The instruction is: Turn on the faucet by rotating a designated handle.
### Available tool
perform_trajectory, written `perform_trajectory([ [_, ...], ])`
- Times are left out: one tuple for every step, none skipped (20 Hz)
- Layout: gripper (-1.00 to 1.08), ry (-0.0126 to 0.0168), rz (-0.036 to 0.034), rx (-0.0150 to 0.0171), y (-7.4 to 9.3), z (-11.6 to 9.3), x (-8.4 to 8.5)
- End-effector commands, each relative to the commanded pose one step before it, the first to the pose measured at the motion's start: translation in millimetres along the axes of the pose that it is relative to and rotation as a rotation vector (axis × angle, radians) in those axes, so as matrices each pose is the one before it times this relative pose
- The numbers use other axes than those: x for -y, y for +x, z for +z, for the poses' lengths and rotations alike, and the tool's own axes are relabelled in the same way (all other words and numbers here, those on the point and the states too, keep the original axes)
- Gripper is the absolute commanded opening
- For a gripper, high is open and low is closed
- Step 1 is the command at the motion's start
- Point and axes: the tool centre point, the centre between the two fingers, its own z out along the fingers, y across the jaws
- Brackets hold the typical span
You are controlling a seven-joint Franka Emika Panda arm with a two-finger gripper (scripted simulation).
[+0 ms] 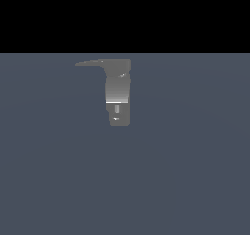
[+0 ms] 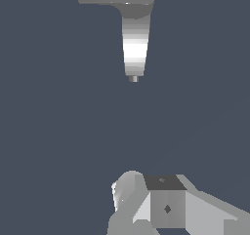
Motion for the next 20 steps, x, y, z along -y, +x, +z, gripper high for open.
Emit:
perform_trajectory([
  [-1.0, 0.0, 0.0, 0.0, 0.0, 0.0, -0.01],
  [-1.0, 0.0, 0.0, 0.0, 0.05, 0.07, 0.27],
  [-1.0, -0.00003, 0.00195, -0.00002, 0.17, 0.22, 0.24],
  [-1.0, -0.00002, 0.00249, -0.00002, 0.28, 0.36, 0.61],
  [-1.0, -0.00002, 0.00338, -0.00003, 0.39, 0.51, 0.89],
  [-1.0, -0.00003, 0.00442, -0.00004, 0.5, 0.66, 1.12],
  [-1.0, -0.00003, 0.00535, -0.00005, 0.61, 0.8, 1.39],
  [-1.0, -0.00004, 0.0064, -0.00006, 0.72, 0.95, 1.62],
  [-1.0, -0.00004, 0.00734, -0.00006, 0.84, 1.1, 1.89],
  [-1.0, -0.00005, 0.00834, -0.00007, 0.95, 1.24, 2.14],
  [-1.0, -0.00005, 0.00932, -0.00008, 1.06, 1.39, 2.4],
  [-1.0, -0.00005, 0.01033, -0.00009, 1.18, 1.54, 2.65],
  [-1.0, -0.00005, 0.0113, -0.0001, 1.3, 1.69, 2.91],
  [-1.0, -0.00005, 0.01231, -0.00011, 1.41, 1.84, 3.17],
  [-1.0, -0.00005, 0.0133, -0.00012, 1.53, 1.99, 3.44],
  [-1.0, -0.00005, 0.01432, -0.00013, 1.65, 2.14, 3.69],
  [-1.0, -0.00005, 0.01533, -0.00014, 1.77, 2.29, 3.96],
  [-1.0, -0.00005, 0.01634, -0.00015, 1.9, 2.44, 4.23],
  [-1.0, -0.00004, 0.01737, -0.00016, 2.02, 2.6, 4.5],
  [-1.0, -0.00004, 0.01839, -0.00017, 2.15, 2.75, 4.77],
])
